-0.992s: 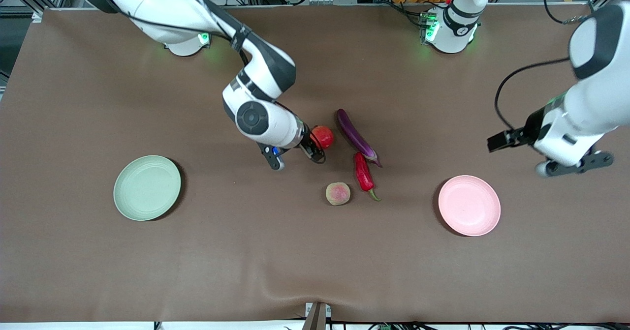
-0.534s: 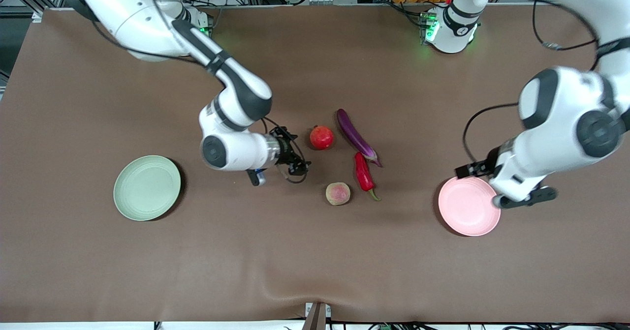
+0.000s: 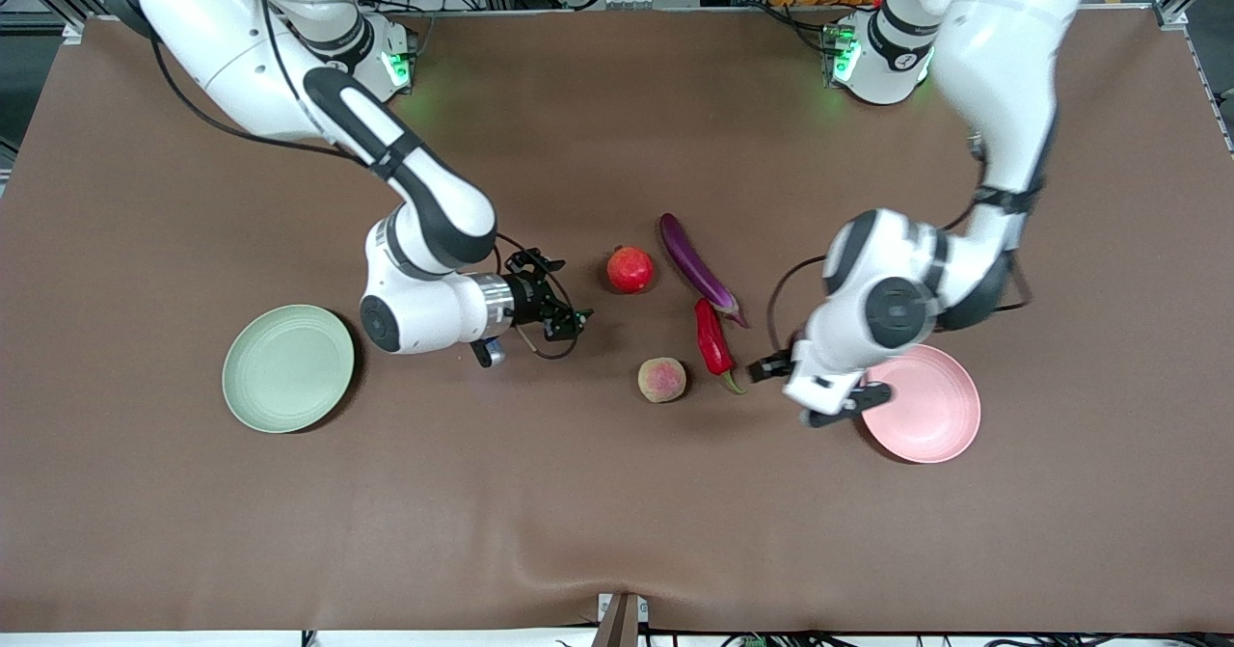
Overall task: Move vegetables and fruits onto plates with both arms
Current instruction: 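Close the right gripper on the apple while the left gripper grasps the pepper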
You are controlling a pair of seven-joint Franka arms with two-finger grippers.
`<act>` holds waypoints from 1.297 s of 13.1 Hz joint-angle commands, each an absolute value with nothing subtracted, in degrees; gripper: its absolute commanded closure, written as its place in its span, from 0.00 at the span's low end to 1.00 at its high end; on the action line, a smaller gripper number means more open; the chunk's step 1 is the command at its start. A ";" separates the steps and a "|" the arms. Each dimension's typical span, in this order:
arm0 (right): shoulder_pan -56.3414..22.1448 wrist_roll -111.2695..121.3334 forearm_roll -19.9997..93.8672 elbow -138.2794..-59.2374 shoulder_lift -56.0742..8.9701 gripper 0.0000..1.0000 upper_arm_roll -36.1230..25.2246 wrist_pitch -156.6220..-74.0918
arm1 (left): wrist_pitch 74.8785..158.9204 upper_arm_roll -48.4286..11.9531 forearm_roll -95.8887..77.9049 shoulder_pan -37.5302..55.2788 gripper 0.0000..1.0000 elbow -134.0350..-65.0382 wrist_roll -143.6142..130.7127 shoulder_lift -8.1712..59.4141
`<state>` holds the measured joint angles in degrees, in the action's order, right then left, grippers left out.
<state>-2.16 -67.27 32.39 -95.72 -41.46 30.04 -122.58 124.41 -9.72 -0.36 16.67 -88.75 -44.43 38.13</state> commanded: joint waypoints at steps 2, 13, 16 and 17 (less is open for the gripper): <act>0.97 -61.17 37.88 -100.28 -38.85 0.00 31.11 -123.22 | 129.10 -9.32 0.09 20.82 0.00 -88.50 -51.75 40.95; -7.03 -61.52 48.43 -111.88 -37.00 0.00 33.05 -150.38 | 136.58 -9.32 0.18 23.03 0.86 -92.11 -52.65 44.12; -7.64 -61.52 48.43 -113.03 -37.09 0.00 33.75 -150.82 | 136.85 -9.14 0.52 21.98 1.00 -91.67 -51.77 43.25; -8.43 -61.52 48.51 -113.03 -37.26 0.00 33.84 -152.30 | 136.32 -8.71 0.88 21.54 1.00 -91.15 -51.42 42.11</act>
<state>-7.85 -62.15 46.86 -110.55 -39.43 33.31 -150.38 136.66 -9.26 -0.36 22.38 -91.64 -51.64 43.96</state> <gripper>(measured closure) 0.000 0.590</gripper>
